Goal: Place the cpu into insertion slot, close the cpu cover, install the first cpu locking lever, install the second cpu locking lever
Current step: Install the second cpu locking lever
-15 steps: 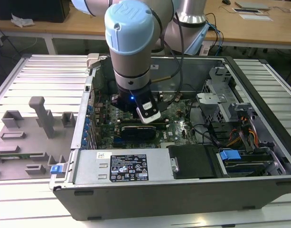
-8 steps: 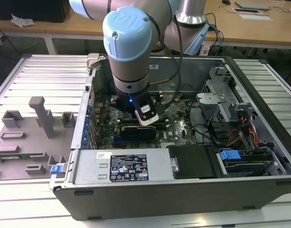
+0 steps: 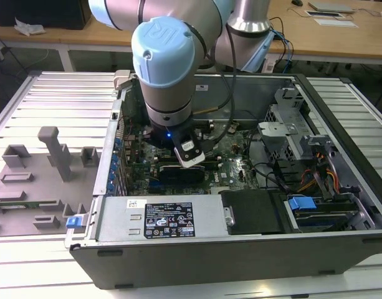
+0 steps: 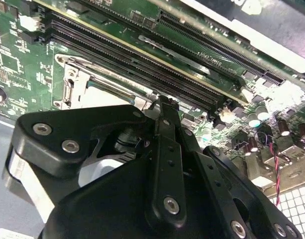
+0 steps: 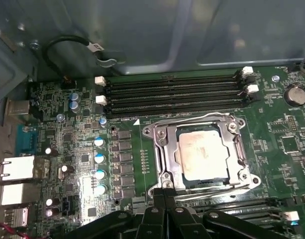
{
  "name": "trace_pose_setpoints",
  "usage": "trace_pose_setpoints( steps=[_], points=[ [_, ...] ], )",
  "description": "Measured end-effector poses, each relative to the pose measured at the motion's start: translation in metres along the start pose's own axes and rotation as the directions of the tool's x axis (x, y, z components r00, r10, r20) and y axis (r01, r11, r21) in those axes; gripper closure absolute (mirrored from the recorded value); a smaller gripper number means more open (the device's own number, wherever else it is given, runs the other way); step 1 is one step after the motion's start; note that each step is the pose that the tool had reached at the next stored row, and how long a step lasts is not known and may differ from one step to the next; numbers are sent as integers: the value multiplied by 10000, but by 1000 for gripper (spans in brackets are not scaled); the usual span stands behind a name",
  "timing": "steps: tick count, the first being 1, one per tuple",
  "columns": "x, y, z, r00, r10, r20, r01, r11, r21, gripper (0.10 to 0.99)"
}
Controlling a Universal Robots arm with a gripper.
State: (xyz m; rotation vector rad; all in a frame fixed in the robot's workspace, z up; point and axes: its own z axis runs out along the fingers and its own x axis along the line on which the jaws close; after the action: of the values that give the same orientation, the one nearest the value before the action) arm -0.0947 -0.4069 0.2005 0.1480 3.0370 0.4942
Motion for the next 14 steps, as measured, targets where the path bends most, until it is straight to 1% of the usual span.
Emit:
trace_pose_setpoints(
  steps=[5,8,12,14],
  points=[
    [45,35,49,10000,1,0,-1,10000,-18,980],
    [59,33,75,10000,0,-2,0,10000,-18,980],
    [62,32,80,10000,1,-1,-1,10000,-12,980],
    [61,40,57,10000,-2,3,2,10000,22,980]
  ],
)
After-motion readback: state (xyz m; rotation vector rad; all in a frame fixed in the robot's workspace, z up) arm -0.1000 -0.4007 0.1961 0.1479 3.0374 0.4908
